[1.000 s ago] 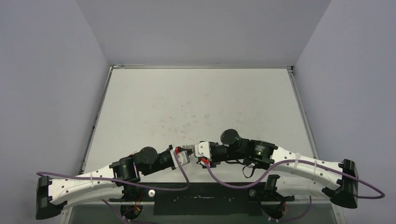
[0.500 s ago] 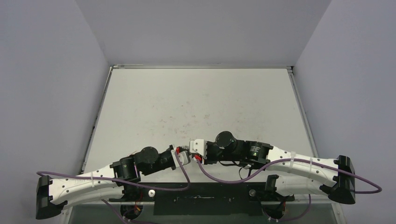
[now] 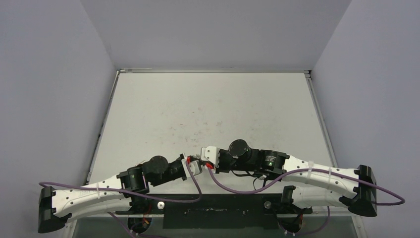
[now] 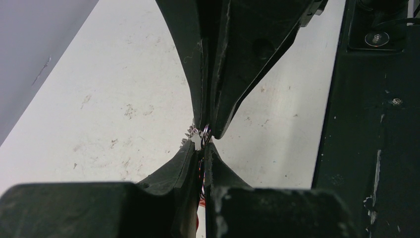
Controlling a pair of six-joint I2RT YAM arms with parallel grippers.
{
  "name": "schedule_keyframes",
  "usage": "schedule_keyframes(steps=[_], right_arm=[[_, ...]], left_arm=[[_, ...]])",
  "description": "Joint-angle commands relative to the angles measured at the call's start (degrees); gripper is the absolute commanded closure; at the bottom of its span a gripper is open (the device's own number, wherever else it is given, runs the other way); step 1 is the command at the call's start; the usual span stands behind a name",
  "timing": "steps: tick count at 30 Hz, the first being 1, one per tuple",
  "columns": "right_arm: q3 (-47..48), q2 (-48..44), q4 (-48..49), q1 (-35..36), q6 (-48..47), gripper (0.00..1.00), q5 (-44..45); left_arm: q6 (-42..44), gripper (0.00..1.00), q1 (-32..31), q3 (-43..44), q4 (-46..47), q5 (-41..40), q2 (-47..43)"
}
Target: Put the keys on the keyring
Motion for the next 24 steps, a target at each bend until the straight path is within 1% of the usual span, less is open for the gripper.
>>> schedule_keyframes(steps=[1,4,6,7,9,11,13,17,20,24], right_arm=[[1.73,-0.90,3.62,0.18,0.26,1.00,1.03],[0.72,-2.09,4.94,-0.37,0.89,1.00,1.06],[-0.28,-3.01,6.27,-1.98,2.07,1.00,-0.21],[-0.92,-3.54,7.33,-3.14,2.80,1.00,-1.71],[-2.82,-4.63,10.02,-6.41,4.51,1.00,-6.65],[-4.82,-5.88,13.28,-9.86,5.75,1.00,-12.40],[-6.50,-6.90,16.22,-11.99,5.99,1.00,-16.90],[-6.76,-6.42,16.25,-13.06,4.62,1.00,-23.36],[-6.53,-5.02,16.83,-13.09,5.37,1.00,-25.65],[-6.82,-4.12,19.02,-13.07,7.07,1.00,-27.67]], left_arm=[[-0.61,1.00,0.10,1.77,4.02,0.86,-0.50],[-0.67,0.99,0.10,1.09,4.15,1.04,-1.48],[-0.63,0.84,0.10,0.57,4.28,1.24,-3.07],[-0.59,0.79,0.10,0.17,4.50,1.42,-3.95],[-0.20,0.70,0.10,-0.93,5.48,2.01,-6.16],[0.13,0.66,0.10,-2.07,6.38,2.25,-8.67],[0.30,0.64,0.12,-3.42,7.28,1.85,-11.31],[0.10,0.64,0.18,-5.91,8.87,0.57,-15.00],[-0.15,0.64,0.19,-6.97,10.11,0.40,-15.30],[-0.60,0.66,0.14,-7.67,12.46,1.14,-13.31]])
